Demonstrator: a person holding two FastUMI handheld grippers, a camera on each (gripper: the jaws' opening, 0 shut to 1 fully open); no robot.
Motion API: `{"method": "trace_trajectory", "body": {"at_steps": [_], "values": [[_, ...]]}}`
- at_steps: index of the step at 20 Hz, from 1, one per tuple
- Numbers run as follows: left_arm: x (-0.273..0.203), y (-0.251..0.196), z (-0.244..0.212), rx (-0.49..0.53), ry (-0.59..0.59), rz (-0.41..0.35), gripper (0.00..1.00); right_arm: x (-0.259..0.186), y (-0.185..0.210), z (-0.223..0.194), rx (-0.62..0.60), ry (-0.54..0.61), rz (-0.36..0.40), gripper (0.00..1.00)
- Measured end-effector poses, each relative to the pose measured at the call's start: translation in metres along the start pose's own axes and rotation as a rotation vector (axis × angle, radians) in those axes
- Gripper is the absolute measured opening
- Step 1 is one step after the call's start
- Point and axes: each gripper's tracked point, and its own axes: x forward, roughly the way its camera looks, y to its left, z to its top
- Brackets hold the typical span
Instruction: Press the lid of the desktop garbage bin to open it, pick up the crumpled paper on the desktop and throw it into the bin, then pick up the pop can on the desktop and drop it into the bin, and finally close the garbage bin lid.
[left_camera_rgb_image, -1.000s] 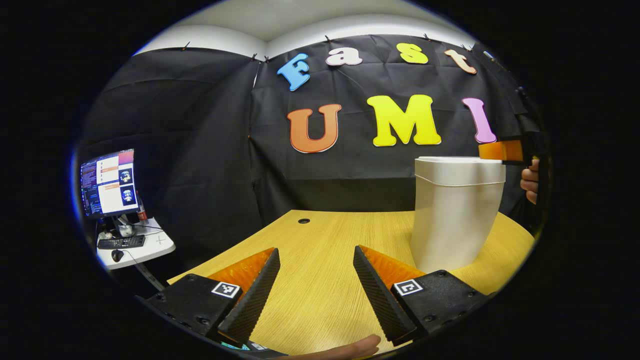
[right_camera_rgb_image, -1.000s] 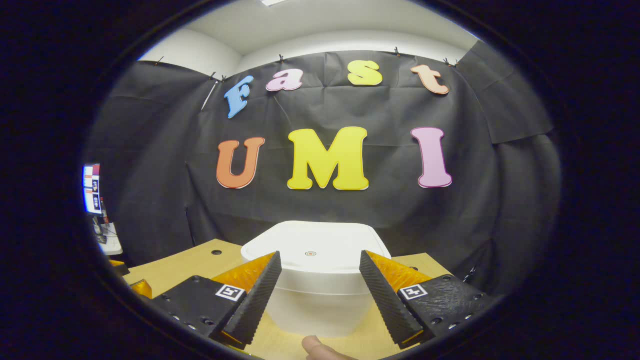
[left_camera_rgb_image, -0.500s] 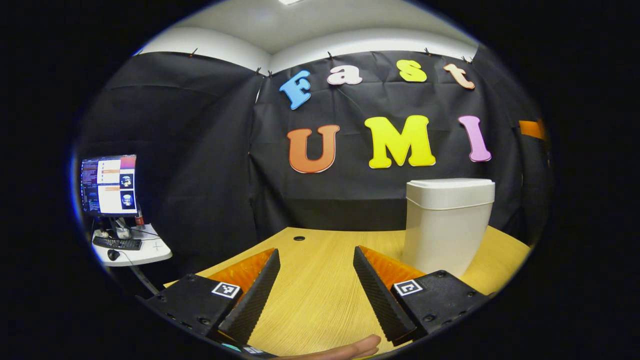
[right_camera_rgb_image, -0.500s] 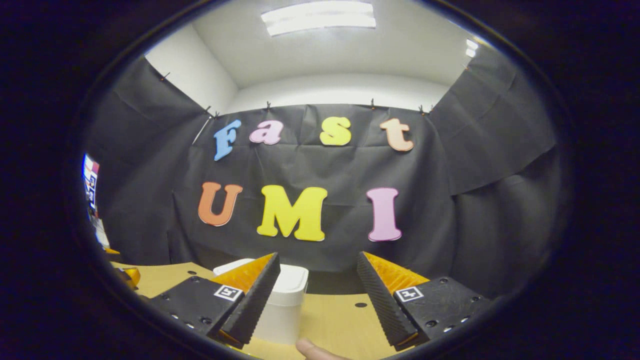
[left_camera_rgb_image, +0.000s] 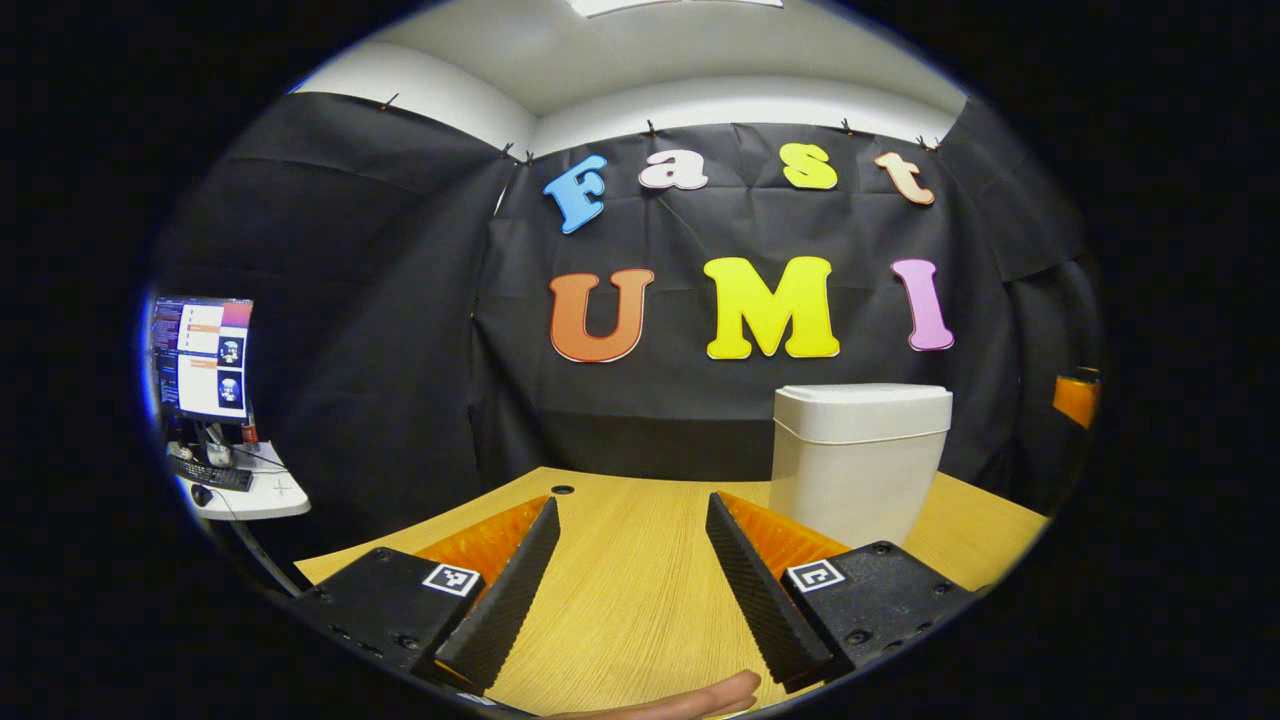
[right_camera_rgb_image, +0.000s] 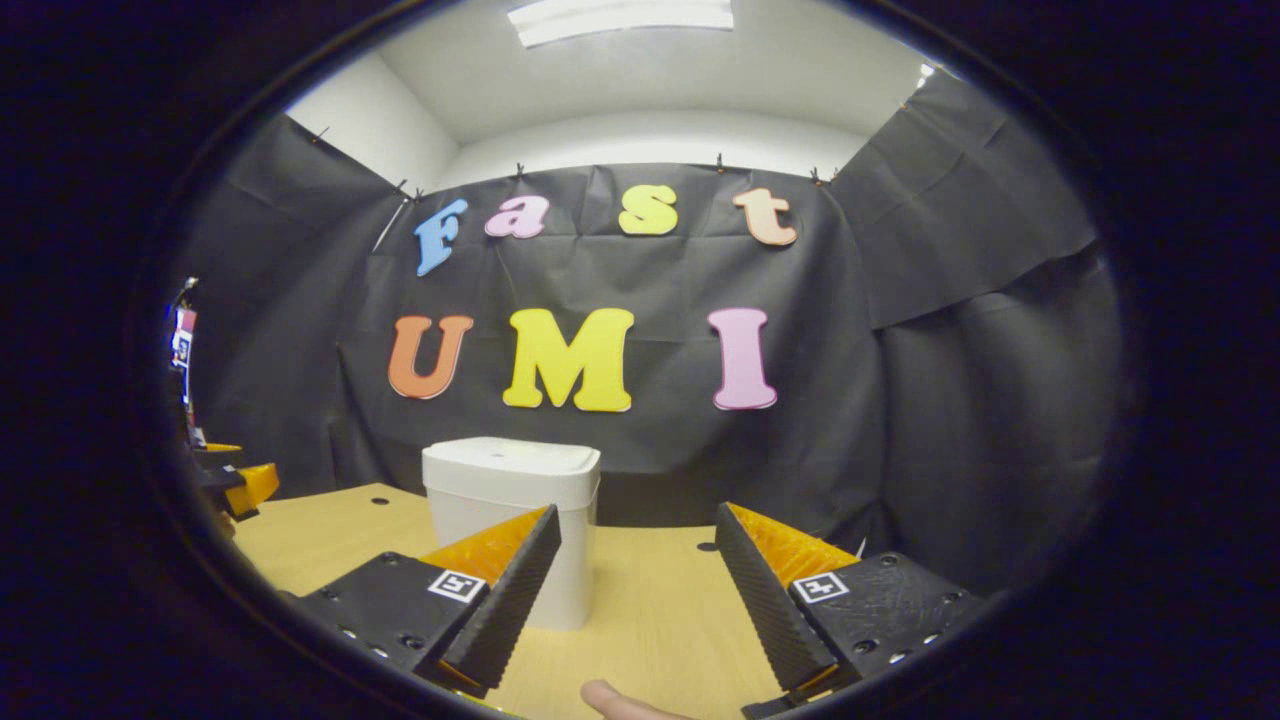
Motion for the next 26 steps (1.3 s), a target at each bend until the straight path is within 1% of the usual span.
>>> {"method": "trace_trajectory", "body": {"at_steps": [1, 2, 3, 5, 6, 8, 10, 11, 12, 16, 19, 20, 21, 24, 25, 26], "values": [[0.001, -0.007, -0.002, 0.001, 0.002, -0.014, 0.95, -0.001, 0.005, -0.011, -0.002, 0.013, -0.001, 0.95], [0.001, -0.014, -0.005, 0.006, 0.007, -0.029, 0.95, -0.004, 0.010, -0.018, 0.010, 0.022, 0.005, 0.97], [0.001, -0.019, -0.007, 0.012, 0.012, -0.038, 0.95, -0.006, 0.015, -0.024, 0.024, 0.030, 0.008, 0.96], [0.000, -0.026, -0.011, 0.020, 0.024, -0.045, 0.95, -0.012, 0.022, -0.034, 0.039, 0.037, 0.016, 0.95], [0.000, -0.029, -0.014, 0.026, 0.027, -0.051, 0.95, -0.014, 0.025, -0.040, 0.045, 0.045, 0.017, 0.98], [0.000, -0.036, -0.016, 0.035, 0.028, -0.061, 0.95, -0.019, 0.033, -0.054, 0.053, 0.071, 0.033, 0.95], [-0.002, -0.041, -0.017, 0.043, 0.034, -0.067, 0.95, -0.020, 0.038, -0.063, 0.039, 0.093, 0.044, 0.98], [-0.002, -0.043, -0.018, 0.043, 0.034, -0.072, 0.95, -0.020, 0.036, -0.065, 0.032, 0.095, 0.042, 0.98], [-0.002, -0.045, -0.018, 0.045, 0.036, -0.076, 0.95, -0.020, 0.036, -0.065, 0.030, 0.092, 0.042, 0.95], [-0.001, -0.047, -0.022, 0.044, 0.041, -0.080, 0.95, -0.023, 0.038, -0.062, 0.043, 0.078, 0.046, 0.95], [0.001, -0.046, -0.025, 0.041, 0.053, -0.075, 0.95, -0.024, 0.040, -0.061, 0.026, 0.071, 0.051, 0.95], [0.000, -0.046, -0.025, 0.043, 0.053, -0.076, 0.95, -0.024, 0.041, -0.062, 0.017, 0.073, 0.051, 0.97], [0.000, -0.045, -0.024, 0.045, 0.051, -0.073, 0.95, -0.025, 0.042, -0.062, 0.011, 0.074, 0.053, 0.95], [-0.001, -0.045, -0.024, 0.047, 0.052, -0.074, 0.95, -0.026, 0.043, -0.060, 0.007, 0.066, 0.056, 0.95], [0.000, -0.045, -0.024, 0.050, 0.053, -0.076, 0.95, -0.026, 0.042, -0.062, 0.008, 0.066, 0.053, 0.95], [0.000, -0.046, -0.024, 0.052, 0.055, -0.078, 0.95, -0.025, 0.041, -0.063, 0.009, 0.070, 0.051, 0.98]]}}
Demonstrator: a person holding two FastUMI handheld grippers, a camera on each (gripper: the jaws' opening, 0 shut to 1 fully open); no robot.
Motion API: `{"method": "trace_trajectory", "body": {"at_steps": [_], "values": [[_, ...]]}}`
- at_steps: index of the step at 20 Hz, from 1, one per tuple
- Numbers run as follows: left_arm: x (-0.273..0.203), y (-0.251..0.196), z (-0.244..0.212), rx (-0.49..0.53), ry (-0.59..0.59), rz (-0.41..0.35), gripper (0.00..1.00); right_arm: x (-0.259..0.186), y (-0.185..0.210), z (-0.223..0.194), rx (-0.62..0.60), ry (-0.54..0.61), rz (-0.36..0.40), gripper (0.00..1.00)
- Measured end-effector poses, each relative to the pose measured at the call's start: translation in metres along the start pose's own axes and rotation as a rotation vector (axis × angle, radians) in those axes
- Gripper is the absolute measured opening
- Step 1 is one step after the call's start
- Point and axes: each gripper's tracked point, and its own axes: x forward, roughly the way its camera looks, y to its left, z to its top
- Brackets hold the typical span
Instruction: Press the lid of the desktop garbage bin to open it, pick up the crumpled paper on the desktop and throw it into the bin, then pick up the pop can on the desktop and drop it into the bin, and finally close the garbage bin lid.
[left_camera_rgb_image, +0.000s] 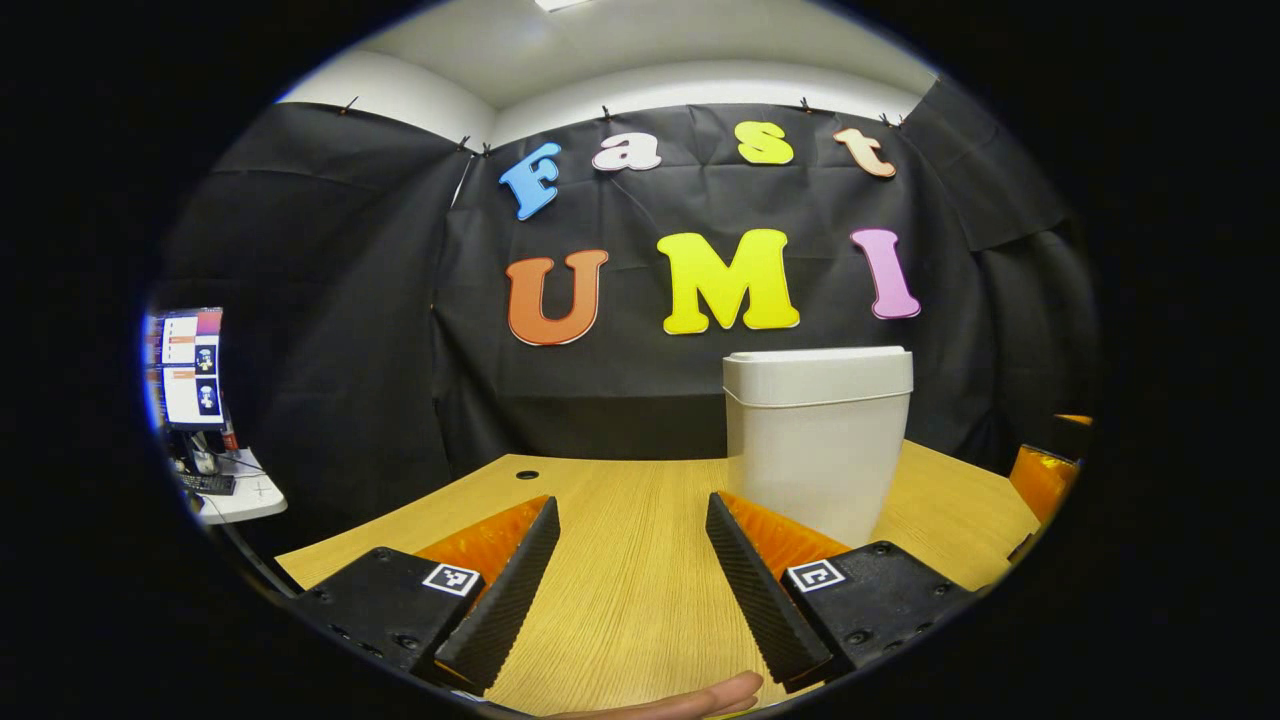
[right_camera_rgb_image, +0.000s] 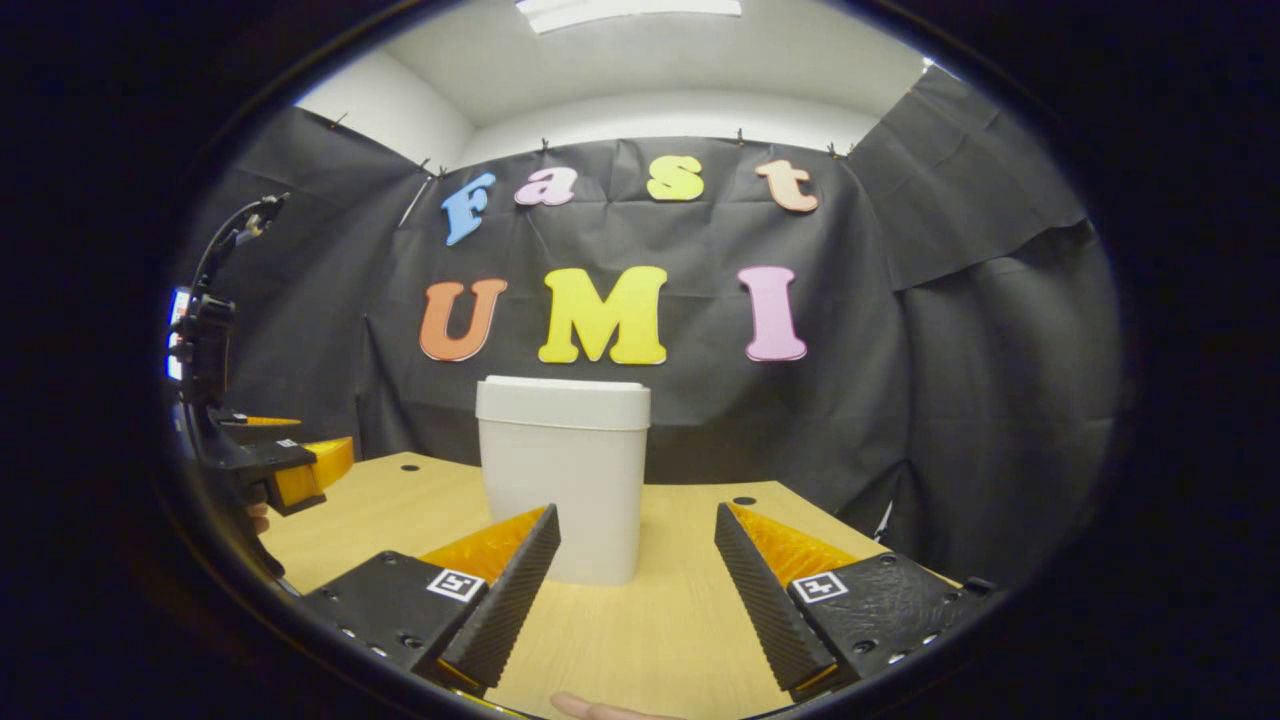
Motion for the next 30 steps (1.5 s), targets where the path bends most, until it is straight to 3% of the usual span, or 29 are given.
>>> {"method": "trace_trajectory", "body": {"at_steps": [30], "values": [[-0.004, -0.018, -0.005, 0.033, 0.016, -0.039, 0.95, 0.001, 0.000, -0.020, -0.003, 0.063, 0.000, 0.95]]}}
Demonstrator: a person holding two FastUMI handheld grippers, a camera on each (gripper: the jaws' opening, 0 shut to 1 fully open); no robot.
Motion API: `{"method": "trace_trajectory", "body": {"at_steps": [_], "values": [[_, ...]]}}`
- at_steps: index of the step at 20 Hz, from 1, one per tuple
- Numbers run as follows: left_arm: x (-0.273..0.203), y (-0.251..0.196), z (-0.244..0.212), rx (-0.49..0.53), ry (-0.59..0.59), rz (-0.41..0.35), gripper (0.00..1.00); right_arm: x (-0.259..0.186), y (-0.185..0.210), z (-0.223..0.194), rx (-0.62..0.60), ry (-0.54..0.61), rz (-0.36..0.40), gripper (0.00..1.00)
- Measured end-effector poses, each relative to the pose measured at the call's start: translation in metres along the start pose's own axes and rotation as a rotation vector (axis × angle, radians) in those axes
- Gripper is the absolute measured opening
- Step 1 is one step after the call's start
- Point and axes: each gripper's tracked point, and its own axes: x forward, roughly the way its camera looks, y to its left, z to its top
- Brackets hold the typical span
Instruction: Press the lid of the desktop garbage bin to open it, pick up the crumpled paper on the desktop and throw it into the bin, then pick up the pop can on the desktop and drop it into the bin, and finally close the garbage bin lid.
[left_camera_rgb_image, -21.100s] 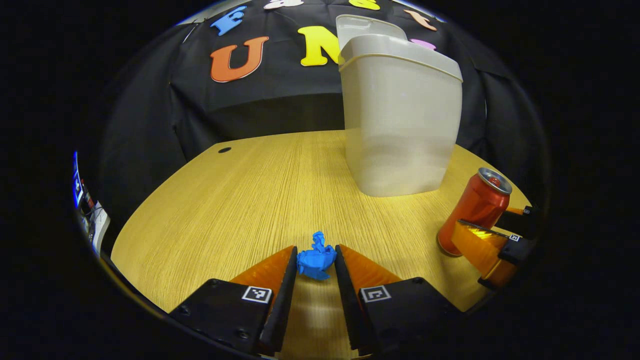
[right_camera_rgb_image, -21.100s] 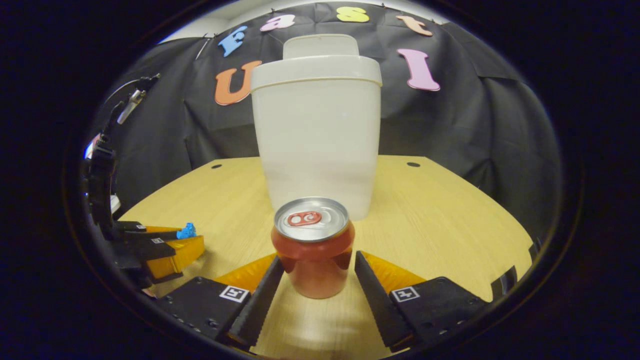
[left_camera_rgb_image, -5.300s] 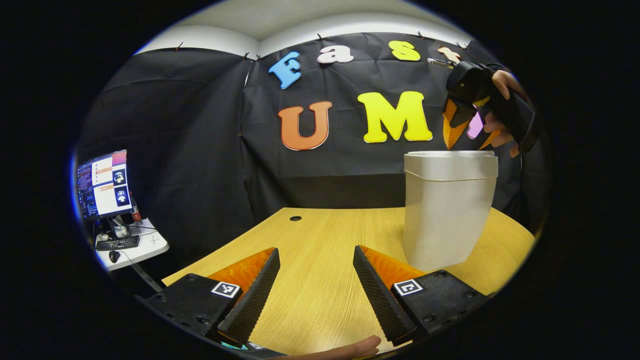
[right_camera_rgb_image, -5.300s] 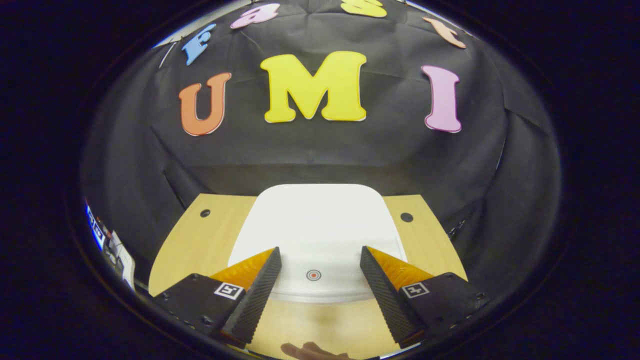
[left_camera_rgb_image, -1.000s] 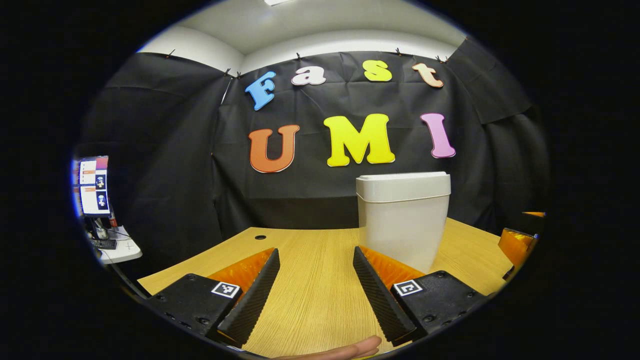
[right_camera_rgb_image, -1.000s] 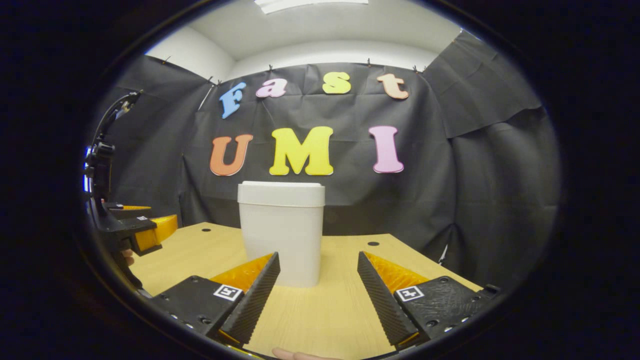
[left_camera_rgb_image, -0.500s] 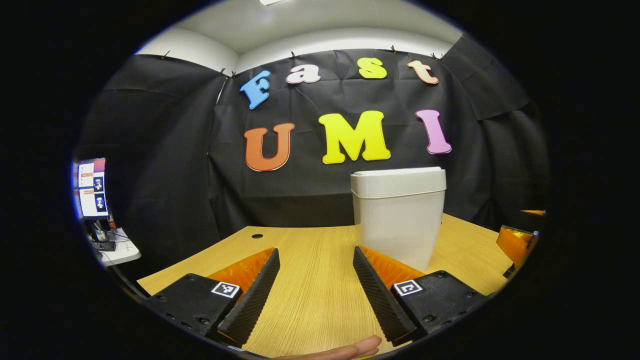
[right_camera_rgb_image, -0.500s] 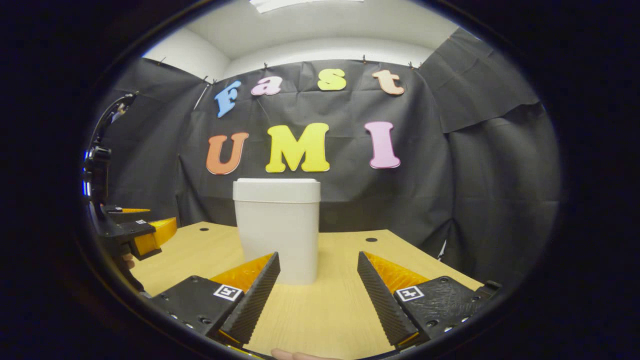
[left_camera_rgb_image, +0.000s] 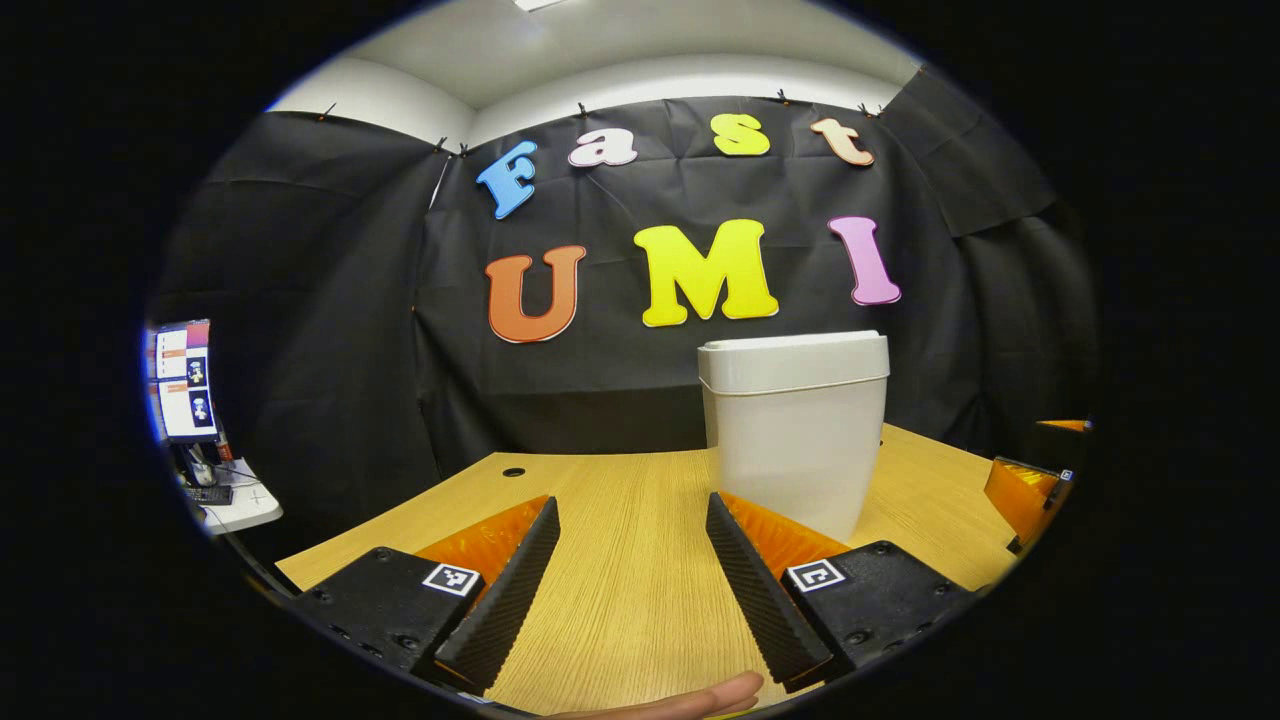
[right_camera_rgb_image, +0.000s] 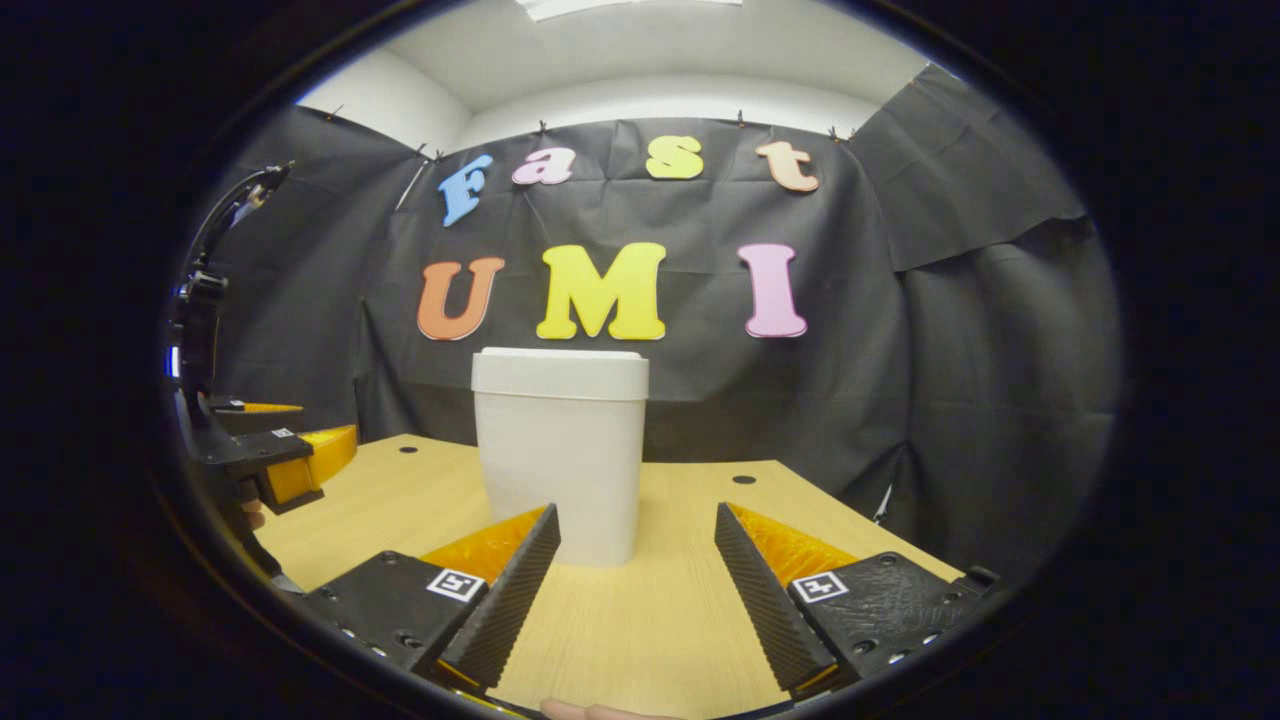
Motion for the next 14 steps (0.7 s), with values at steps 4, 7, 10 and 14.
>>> {"method": "trace_trajectory", "body": {"at_steps": [4, 7, 10, 14], "values": [[0.0005, -0.0005, -0.0015, -0.001, 0.005, -0.002, 0.95, 0.0022, -0.0006, -0.0020, -0.003, 0.008, -0.002, 0.95], [0.0011, 0.0008, -0.0028, -0.002, 0.009, 0.000, 0.95, 0.0023, -0.0004, -0.0018, -0.007, 0.009, -0.002, 0.95], [0.0010, 0.0016, -0.0025, -0.003, 0.008, 0.002, 0.95, 0.0019, 0.0000, -0.0017, -0.010, 0.008, -0.003, 0.95], [0.0015, 0.0012, -0.0016, -0.002, 0.006, 0.002, 0.95, 0.0033, 0.0005, -0.0026, -0.012, 0.013, -0.003, 0.95]]}}
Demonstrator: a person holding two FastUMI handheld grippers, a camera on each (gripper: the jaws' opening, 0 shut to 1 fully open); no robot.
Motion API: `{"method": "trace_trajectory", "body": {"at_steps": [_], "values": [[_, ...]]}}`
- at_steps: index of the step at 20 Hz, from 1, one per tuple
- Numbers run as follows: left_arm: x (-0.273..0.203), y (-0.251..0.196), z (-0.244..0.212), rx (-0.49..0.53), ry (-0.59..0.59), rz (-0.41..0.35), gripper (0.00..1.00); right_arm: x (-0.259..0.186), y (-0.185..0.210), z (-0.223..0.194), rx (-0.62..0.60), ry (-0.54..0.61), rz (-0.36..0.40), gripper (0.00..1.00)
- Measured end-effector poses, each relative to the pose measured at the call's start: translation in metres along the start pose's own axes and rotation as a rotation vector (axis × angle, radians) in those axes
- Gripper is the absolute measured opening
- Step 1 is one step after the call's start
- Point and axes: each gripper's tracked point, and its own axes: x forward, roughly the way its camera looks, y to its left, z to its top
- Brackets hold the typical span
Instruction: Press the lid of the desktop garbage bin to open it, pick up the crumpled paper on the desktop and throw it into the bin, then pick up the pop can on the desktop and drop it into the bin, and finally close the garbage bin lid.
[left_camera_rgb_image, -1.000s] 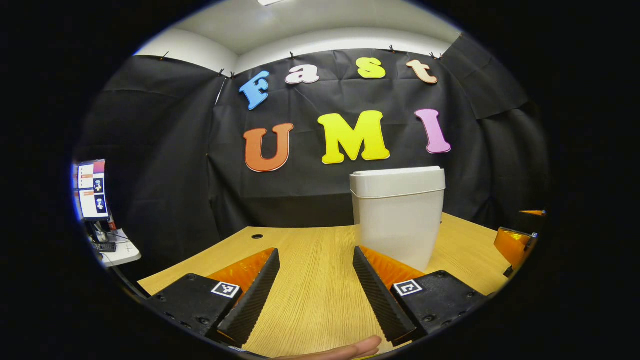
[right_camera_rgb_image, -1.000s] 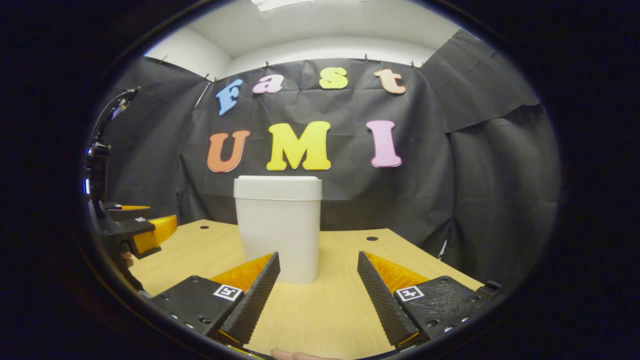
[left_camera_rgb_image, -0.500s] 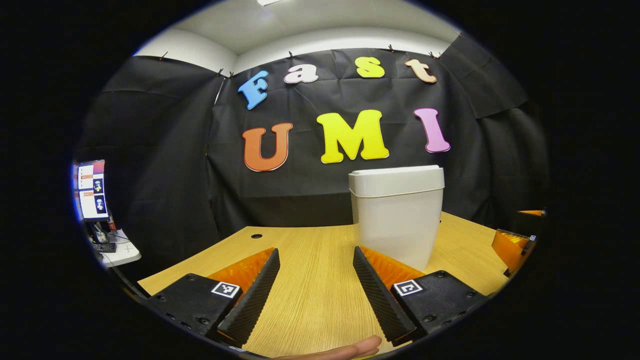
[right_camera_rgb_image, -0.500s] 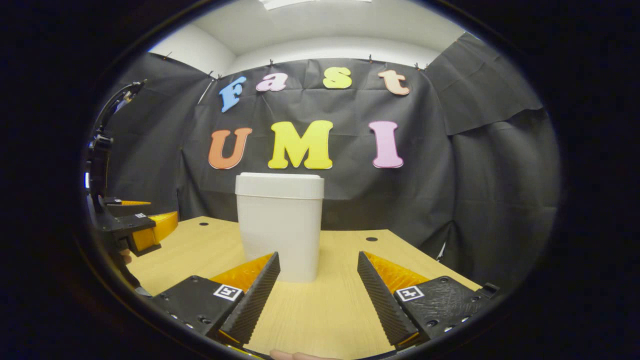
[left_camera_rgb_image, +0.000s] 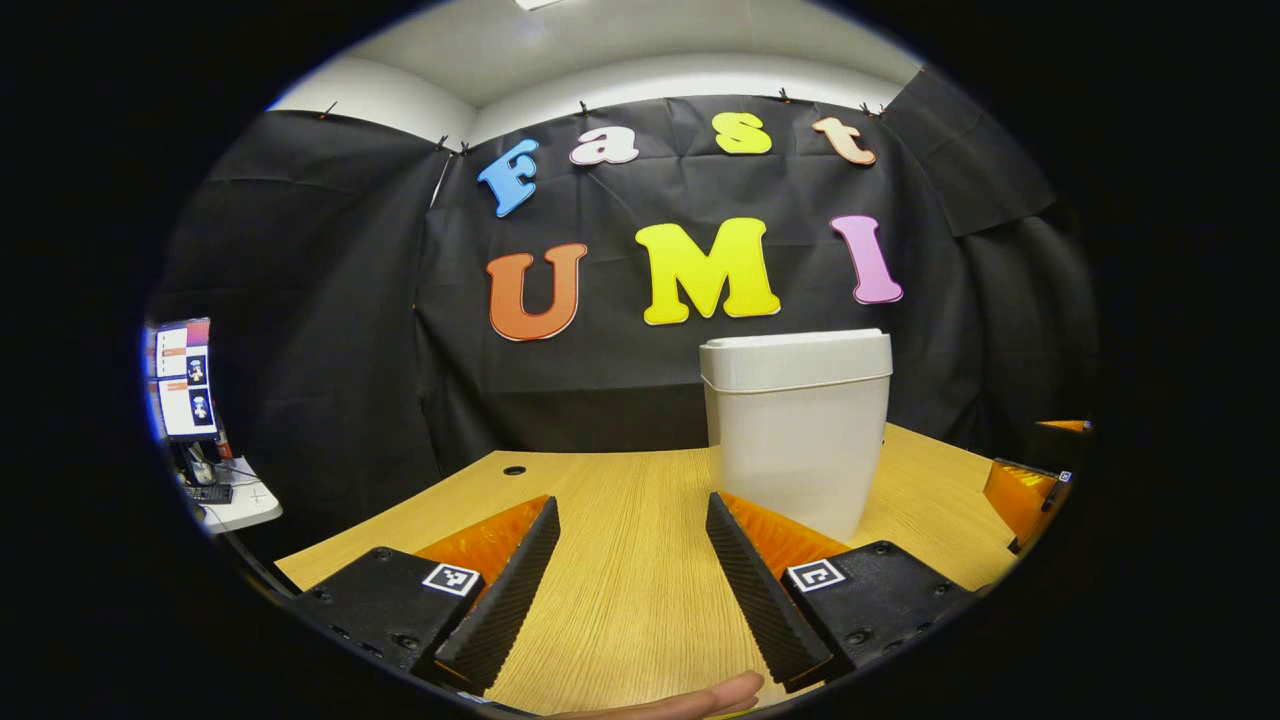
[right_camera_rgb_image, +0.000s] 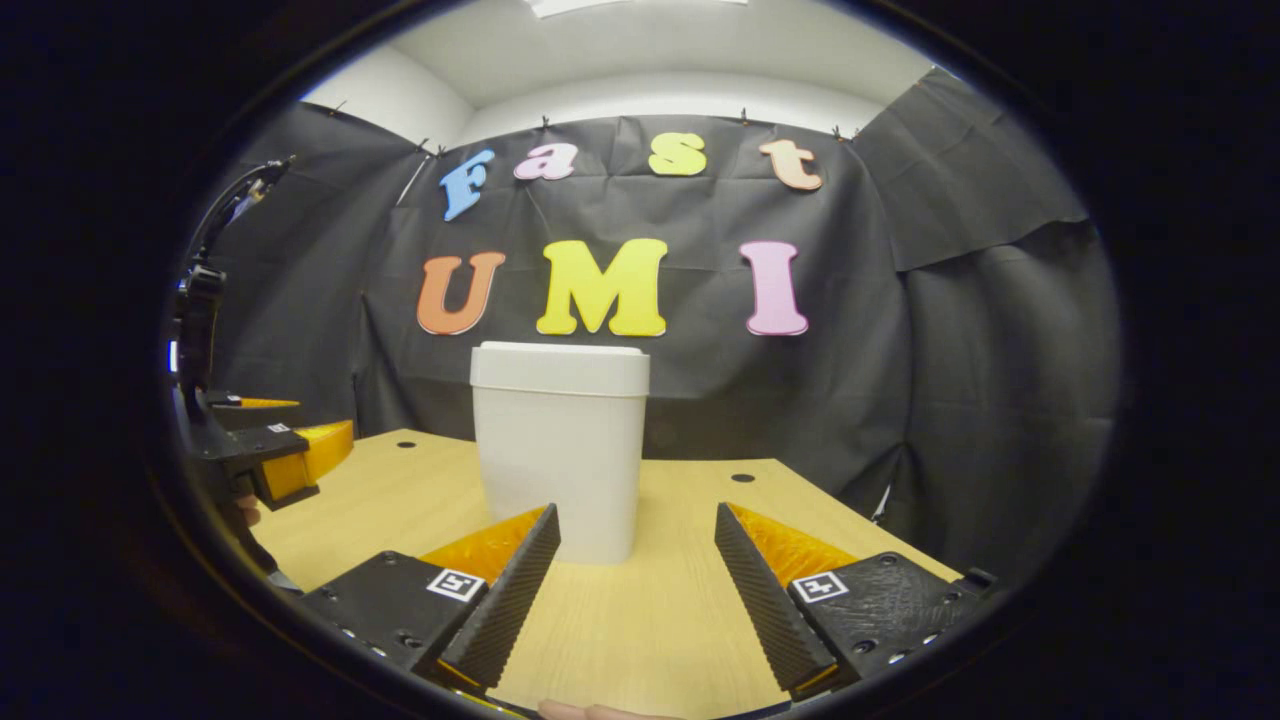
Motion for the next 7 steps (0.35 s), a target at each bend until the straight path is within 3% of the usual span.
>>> {"method": "trace_trajectory", "body": {"at_steps": [7], "values": [[-0.0007, -0.0008, 0.0003, -0.006, -0.003, 0.002, 0.95, 0.0026, -0.0016, -0.0027, 0.002, 0.005, 0.000, 0.97]]}}
